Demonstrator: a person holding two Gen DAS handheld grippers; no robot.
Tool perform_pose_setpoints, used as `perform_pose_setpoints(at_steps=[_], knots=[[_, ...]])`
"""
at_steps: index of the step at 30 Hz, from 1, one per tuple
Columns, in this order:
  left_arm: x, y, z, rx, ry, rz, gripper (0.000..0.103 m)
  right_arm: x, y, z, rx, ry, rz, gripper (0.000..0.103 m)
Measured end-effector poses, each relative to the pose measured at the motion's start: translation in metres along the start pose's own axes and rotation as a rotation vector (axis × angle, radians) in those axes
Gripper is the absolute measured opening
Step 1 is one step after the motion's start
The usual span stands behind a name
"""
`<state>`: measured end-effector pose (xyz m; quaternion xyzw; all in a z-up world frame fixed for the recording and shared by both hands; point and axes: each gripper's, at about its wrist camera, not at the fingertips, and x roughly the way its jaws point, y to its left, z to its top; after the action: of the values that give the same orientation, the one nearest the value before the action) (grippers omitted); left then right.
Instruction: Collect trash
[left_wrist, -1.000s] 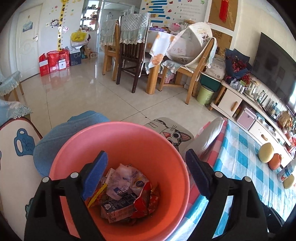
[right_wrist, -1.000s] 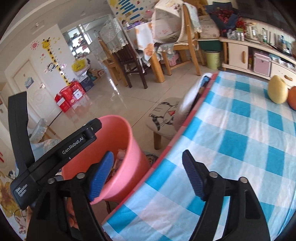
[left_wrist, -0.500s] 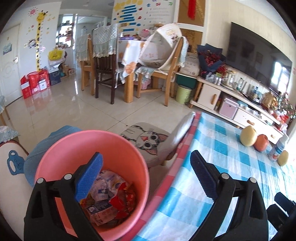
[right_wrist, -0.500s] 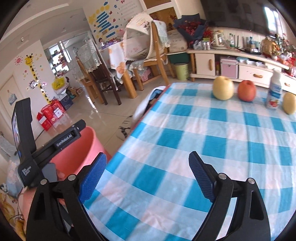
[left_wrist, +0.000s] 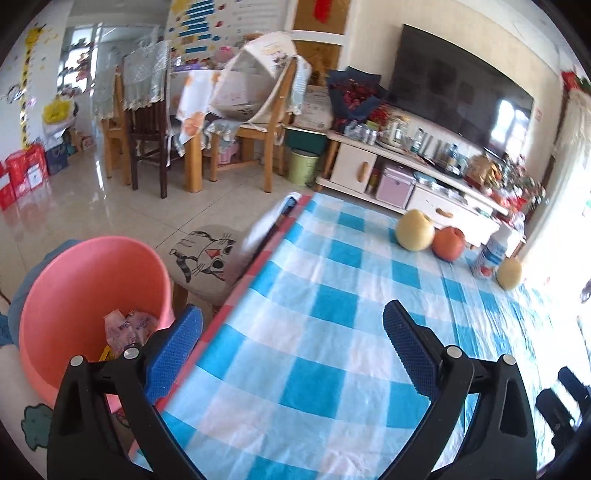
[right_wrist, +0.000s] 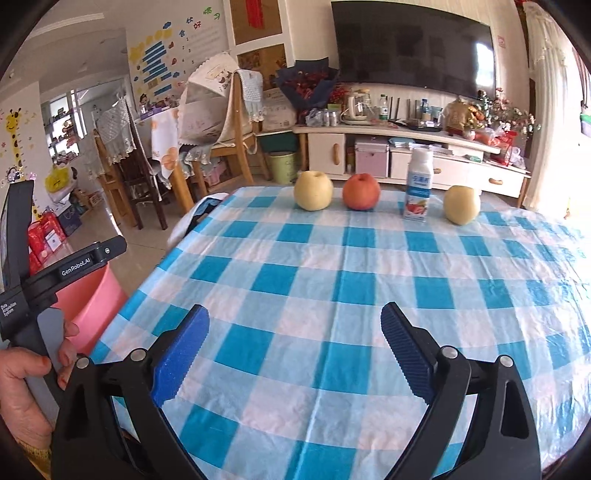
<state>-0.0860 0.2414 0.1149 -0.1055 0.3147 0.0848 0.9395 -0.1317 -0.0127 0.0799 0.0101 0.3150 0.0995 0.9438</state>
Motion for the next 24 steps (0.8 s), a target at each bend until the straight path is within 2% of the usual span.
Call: perform_pose_setpoints(at_steps=[9, 12, 24], knots=[[-0.057, -0.062, -0.03, 0.176, -0.059, -0.035, 0.099, -0.057, -0.039, -0.01, -0.003, -0.074, -0.118, 0.093], [-0.084, -0.079, -0.039, 0.227, -0.107, -0.026, 0.099, -0.077, -0.044, -0.013, -0.016, -0.104, -0.149, 0.094], [-0.168, -0.116, -0.051, 0.272, -0.196, -0.155, 0.099, -0.154, -0.048, -0.018, -0.031, -0.249, -0.211, 0.095]])
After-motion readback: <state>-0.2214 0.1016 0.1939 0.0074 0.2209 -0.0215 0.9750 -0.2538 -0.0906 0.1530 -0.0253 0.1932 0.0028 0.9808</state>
